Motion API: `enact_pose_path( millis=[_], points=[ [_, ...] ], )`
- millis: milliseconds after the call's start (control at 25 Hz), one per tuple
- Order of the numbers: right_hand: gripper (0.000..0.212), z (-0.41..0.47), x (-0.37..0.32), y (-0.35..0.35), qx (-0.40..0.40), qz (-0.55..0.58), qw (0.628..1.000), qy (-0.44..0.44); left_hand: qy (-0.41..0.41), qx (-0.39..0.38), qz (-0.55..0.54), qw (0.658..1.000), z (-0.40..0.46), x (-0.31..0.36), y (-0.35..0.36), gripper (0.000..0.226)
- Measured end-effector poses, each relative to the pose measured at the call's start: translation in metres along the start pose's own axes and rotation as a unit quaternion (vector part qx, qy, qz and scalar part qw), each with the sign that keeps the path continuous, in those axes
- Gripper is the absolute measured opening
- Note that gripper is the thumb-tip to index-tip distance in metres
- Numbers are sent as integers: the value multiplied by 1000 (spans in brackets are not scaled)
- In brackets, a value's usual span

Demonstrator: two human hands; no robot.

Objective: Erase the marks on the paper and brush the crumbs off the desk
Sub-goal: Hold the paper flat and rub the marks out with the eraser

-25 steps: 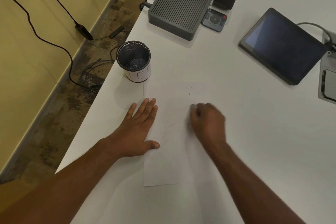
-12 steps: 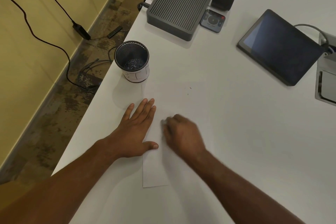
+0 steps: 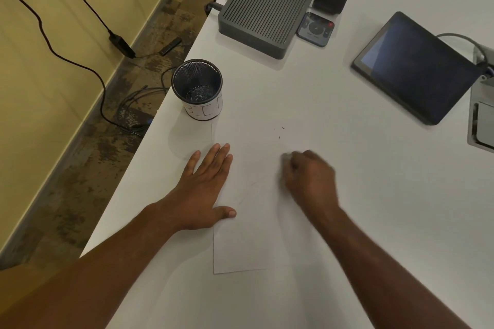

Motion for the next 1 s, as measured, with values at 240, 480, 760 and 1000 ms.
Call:
enact_pose_path(
  millis=[240,480,760,1000],
  points=[
    [17,-66,-72,22,-100,35,980,-167,3,4,7,1000,-1,-1,0,111],
    [28,-14,-8,-6,-5,-1,1000,-9,-1,-2,2,1000,0,-1,0,112],
    [30,-7,-1,0,9,-2,1000,-18,2,2,-6,1000,-1,0,-1,112],
    [17,-47,-63,24,-99,45,983,-148,8,10,0,1000,-1,-1,-1,112]
  ],
)
Point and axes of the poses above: each hand's wrist, its own z-axis towards the middle knuckle, its own y-axis out of the palm, x = y × z, the point moved 6 cm from there along z, towards the middle knuckle, and after that the axes turned 3 degrees about -y, right-handed, at the moved point
